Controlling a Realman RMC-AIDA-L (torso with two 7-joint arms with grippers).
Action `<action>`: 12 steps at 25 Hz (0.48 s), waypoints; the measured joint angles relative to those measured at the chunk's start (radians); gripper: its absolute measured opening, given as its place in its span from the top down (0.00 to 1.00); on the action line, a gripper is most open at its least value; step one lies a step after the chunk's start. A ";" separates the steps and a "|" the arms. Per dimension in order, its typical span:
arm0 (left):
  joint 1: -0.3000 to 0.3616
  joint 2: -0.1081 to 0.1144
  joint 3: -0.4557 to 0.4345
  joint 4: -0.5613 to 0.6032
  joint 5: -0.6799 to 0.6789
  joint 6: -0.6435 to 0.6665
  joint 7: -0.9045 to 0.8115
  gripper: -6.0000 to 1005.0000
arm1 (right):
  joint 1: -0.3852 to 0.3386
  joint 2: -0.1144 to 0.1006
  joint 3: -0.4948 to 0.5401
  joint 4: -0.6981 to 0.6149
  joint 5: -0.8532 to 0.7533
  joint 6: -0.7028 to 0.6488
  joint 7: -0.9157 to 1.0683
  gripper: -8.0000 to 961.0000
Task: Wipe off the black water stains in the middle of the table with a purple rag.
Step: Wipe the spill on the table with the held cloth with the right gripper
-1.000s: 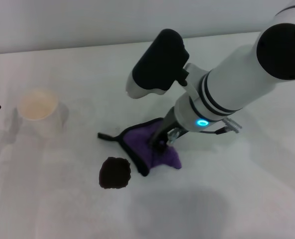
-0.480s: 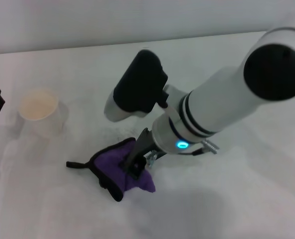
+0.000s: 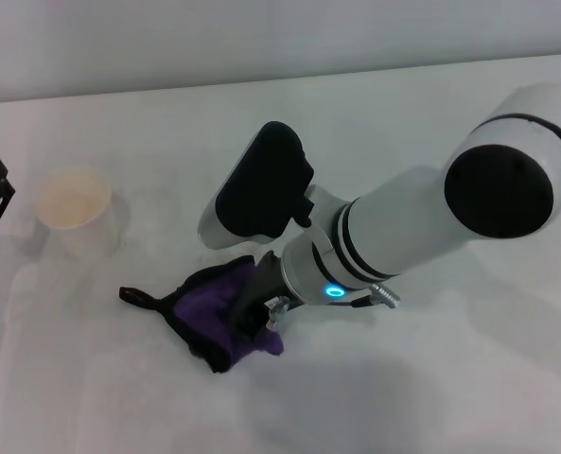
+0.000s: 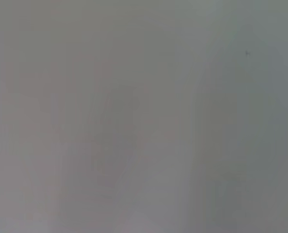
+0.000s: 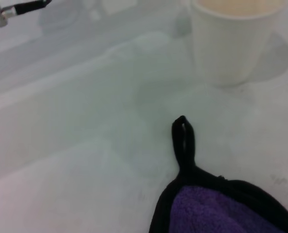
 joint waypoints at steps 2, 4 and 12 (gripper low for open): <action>-0.001 0.000 0.000 0.000 0.000 0.000 0.000 0.14 | 0.002 0.000 -0.002 0.014 0.000 -0.025 0.000 0.94; -0.001 0.000 -0.002 0.000 0.000 -0.001 0.000 0.14 | 0.003 0.000 -0.003 0.030 -0.002 -0.046 0.000 0.94; 0.005 0.000 -0.003 0.000 0.000 -0.001 0.000 0.14 | -0.004 -0.002 0.005 0.089 -0.012 -0.161 0.000 0.94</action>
